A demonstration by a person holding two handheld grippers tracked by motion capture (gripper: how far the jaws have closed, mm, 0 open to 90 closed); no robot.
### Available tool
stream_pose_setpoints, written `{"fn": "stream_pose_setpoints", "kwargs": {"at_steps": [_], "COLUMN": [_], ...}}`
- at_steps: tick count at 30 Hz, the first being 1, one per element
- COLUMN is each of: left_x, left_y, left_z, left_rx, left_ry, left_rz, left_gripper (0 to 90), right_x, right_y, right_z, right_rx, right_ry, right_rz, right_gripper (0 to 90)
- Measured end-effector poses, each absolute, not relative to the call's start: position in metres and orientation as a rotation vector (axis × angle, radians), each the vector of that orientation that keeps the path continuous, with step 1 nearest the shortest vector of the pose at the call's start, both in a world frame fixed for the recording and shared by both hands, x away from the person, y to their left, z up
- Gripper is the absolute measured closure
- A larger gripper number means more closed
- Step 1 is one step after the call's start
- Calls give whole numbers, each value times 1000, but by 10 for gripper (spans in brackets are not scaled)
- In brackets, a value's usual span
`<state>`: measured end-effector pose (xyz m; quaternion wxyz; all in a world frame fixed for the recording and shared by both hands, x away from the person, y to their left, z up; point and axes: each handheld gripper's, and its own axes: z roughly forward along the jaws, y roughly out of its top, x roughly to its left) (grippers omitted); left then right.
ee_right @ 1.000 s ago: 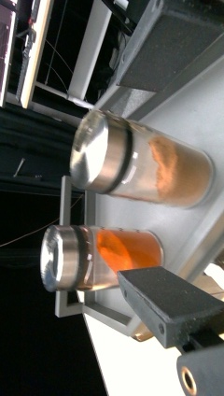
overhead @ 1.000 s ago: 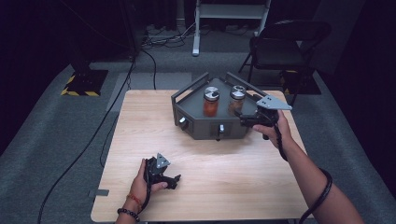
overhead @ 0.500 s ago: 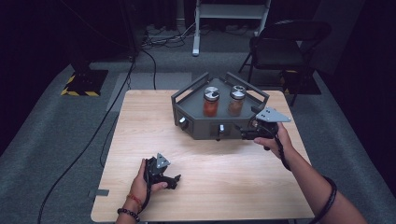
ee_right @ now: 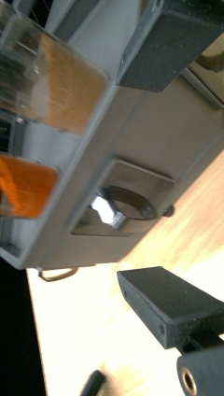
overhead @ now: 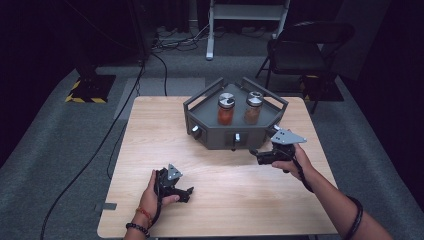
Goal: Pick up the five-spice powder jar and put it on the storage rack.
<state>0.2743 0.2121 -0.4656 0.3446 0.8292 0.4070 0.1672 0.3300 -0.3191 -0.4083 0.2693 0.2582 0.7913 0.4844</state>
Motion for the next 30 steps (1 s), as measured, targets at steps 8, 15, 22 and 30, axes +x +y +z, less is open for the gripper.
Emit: {"fn": "stream_pose_setpoints", "kwargs": {"at_steps": [8,15,22,30], "left_x": [274,274,274,274], "left_y": [212,212,212,212], "left_z": [-466,-466,-466,-466], "left_rx": [2154,2154,2154,2154], "left_ry": [1057,1057,1057,1057], "left_rz": [434,434,434,435], "left_gripper": [3,3,3,3], "right_x": [325,321,318,313], "right_y": [-322,-327,-333,-342], "right_z": [-417,-426,-433,-436], "right_rx": [661,664,672,678], "right_ry": [2205,2260,2307,2345], "right_rz": [1236,1177,1124,1072], "right_gripper": [64,65,64,65]}}
